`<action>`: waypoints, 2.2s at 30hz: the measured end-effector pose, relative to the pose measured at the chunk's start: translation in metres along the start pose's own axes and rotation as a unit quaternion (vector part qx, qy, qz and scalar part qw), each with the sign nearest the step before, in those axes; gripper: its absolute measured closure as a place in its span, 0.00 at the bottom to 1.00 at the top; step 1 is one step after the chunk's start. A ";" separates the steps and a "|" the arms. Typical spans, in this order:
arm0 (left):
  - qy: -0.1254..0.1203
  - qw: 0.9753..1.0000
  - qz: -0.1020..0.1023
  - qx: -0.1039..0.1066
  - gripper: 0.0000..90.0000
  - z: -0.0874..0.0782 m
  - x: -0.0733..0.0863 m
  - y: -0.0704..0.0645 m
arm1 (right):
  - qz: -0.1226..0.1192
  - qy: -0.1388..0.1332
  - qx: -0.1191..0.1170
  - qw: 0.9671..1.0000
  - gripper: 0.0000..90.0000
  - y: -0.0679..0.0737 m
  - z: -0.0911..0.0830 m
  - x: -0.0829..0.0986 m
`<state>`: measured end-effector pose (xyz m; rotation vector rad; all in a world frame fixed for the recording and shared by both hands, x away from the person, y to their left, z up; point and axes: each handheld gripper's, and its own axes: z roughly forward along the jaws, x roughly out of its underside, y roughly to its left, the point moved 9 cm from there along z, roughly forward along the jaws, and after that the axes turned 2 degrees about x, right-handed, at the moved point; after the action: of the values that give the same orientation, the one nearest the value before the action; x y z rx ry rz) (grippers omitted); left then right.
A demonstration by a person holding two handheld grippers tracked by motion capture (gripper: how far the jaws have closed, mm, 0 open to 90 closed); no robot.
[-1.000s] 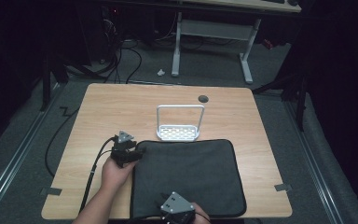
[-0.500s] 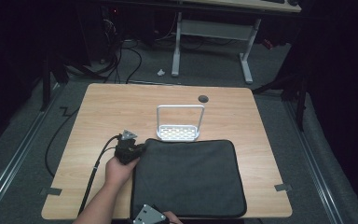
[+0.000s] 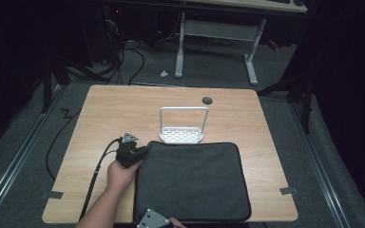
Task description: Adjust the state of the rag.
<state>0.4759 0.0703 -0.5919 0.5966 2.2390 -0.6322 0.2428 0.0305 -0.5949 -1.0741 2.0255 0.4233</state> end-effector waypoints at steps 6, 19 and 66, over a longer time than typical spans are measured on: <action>-0.001 1.000 -0.006 0.004 0.92 0.000 0.000 0.001 | 0.007 -0.005 -0.002 1.000 0.96 -0.004 0.001 -0.001; -0.007 1.000 -0.014 0.003 0.93 -0.001 -0.002 0.003 | 0.009 -0.030 0.012 0.999 0.97 -0.022 -0.011 -0.019; -0.085 0.996 -0.010 0.002 0.93 -0.067 -0.048 0.003 | -0.026 -0.135 0.019 0.990 0.97 -0.024 -0.051 -0.096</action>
<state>0.4731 0.1020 -0.5155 0.5045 2.0876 -0.6717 0.2691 0.0388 -0.4869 -0.9865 1.7578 0.4741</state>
